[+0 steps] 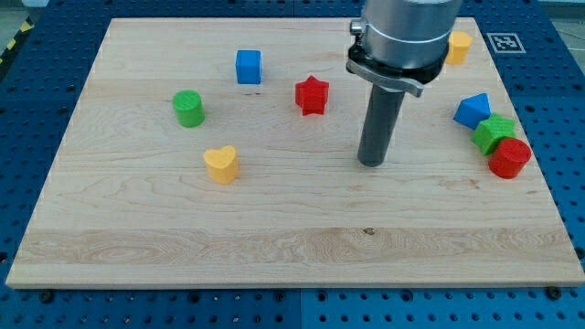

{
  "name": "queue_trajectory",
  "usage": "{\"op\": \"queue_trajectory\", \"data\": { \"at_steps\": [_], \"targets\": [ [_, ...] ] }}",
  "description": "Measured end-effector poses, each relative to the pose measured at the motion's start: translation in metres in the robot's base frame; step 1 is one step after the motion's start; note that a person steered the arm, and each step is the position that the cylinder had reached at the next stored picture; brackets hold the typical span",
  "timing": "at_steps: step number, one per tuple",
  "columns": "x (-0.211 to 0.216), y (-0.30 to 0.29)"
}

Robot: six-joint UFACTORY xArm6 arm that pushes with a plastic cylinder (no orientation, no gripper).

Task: Move your arm to the bottom of the red star

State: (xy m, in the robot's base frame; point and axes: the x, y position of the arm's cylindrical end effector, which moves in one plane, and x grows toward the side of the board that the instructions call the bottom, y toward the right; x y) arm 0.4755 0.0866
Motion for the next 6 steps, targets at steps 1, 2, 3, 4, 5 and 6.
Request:
{"op": "queue_trajectory", "data": {
  "at_steps": [1,2,3,4,5,6],
  "targets": [
    [-0.001,-0.015],
    [-0.001,-0.043],
    [-0.001,-0.050],
    [-0.001,-0.055],
    [-0.009,-0.070],
    [-0.017,-0.086]
  ]
}}
